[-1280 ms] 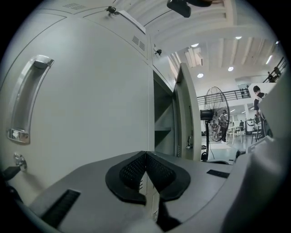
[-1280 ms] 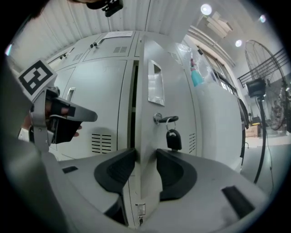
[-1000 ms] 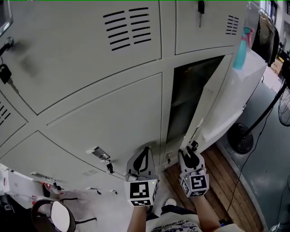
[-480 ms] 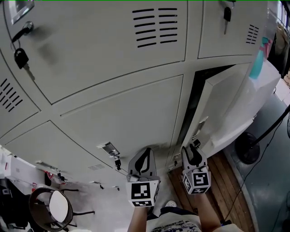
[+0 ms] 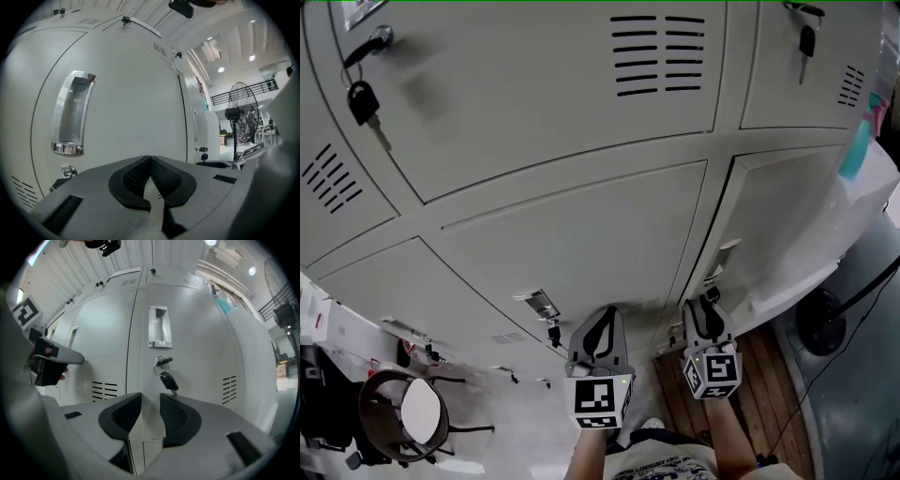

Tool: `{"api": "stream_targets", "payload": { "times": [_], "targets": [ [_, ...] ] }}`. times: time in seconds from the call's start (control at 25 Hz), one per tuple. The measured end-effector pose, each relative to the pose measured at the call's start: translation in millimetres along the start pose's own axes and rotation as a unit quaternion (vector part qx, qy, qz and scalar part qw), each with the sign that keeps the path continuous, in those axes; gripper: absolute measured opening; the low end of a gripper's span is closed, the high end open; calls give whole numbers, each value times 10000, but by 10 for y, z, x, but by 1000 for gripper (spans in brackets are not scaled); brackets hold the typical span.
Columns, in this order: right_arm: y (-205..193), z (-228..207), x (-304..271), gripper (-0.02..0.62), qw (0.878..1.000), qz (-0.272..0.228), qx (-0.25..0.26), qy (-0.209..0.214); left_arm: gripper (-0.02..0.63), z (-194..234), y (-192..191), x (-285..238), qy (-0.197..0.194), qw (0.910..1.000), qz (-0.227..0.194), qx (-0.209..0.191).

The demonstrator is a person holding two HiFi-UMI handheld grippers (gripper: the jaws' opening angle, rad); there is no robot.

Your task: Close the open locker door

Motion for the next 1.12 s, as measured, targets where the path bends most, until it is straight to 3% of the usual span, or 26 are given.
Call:
{"api": "stream_targets", "payload": {
  "times": [0.6, 1.12],
  "targets": [
    [12, 19, -172, 107, 9997, -56, -63, 243, 5, 90, -35, 23, 312, 9995, 33, -26],
    [60, 38, -123, 92, 9995, -153, -169, 201, 5, 130, -11, 102, 361, 9993, -21, 12]
  ]
}}
Point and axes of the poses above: the fingertips, and each gripper's own axes: x backward along the fingers, z to its left, y out of its top, the point moved 2 cm from there along x, backward along the fingers, and after that the axes turned 3 degrees about -y, right-handed, at the moved point
